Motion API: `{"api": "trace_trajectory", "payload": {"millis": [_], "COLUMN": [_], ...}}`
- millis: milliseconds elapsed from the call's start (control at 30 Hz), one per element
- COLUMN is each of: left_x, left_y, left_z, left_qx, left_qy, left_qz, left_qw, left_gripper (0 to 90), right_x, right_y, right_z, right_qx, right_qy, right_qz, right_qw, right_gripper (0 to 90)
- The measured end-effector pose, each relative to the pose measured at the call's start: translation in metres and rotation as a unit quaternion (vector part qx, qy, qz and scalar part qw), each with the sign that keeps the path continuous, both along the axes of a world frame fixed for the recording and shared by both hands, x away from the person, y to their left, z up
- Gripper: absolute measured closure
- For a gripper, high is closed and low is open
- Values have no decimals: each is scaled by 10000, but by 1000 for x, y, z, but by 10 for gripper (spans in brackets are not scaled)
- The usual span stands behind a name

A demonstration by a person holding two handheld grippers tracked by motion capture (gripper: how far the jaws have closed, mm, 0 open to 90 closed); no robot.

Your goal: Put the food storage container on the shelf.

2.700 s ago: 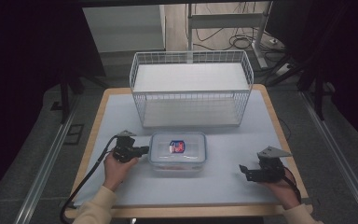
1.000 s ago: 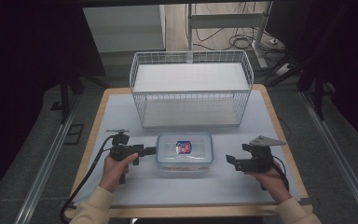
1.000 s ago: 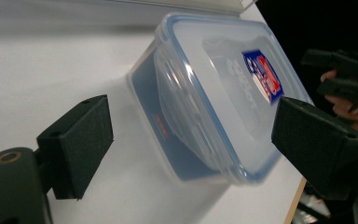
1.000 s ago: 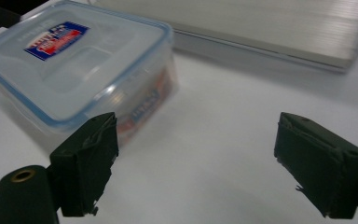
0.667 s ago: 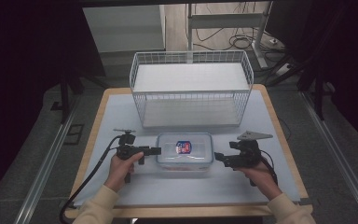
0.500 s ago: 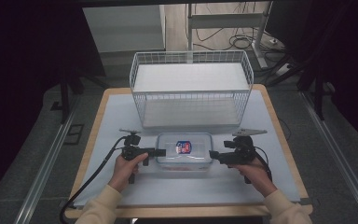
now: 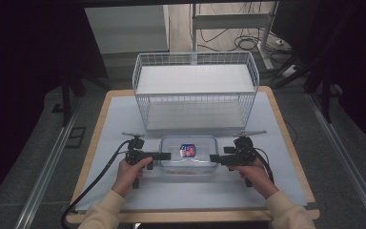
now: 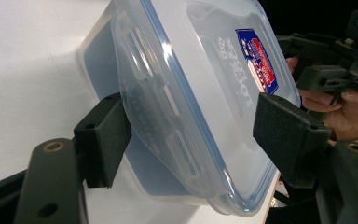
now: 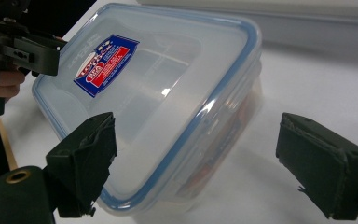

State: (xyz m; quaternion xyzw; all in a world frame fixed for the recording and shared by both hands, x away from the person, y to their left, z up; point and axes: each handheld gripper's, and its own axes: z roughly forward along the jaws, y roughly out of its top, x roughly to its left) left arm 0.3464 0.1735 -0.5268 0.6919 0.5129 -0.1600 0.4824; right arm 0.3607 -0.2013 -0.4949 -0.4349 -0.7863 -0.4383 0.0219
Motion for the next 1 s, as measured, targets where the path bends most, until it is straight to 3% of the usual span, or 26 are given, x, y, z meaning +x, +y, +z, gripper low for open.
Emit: {"api": "trace_trajectory", "payload": {"millis": [133, 367, 533, 767, 1000], "left_x": [0, -1, -2, -8, -19], "left_y": [0, -1, -1, -2, -1], "left_z": [0, 0, 0, 3, 5], "left_qx": [-6, -11, 7, 54, 39], "left_qy": [-7, -33, -50, -203, -402], "left_qz": [8, 17, 8, 37, 194], "left_qw": [10000, 10000, 10000, 9998, 9990], "left_gripper": [287, 287, 287, 300, 338], "right_x": [7, 13, 15, 13, 4], "right_y": [3, 5, 5, -1, -4], "right_z": [-5, -9, -10, -8, -5], "right_qx": [180, 541, 636, 775, 855], "right_qy": [288, 612, 779, 804, 680], "right_qz": [-64, 83, 6, -36, -55], "right_qw": [9994, 9966, 9949, 9937, 9940], "right_gripper": [141, 242, 267, 355, 408]}}
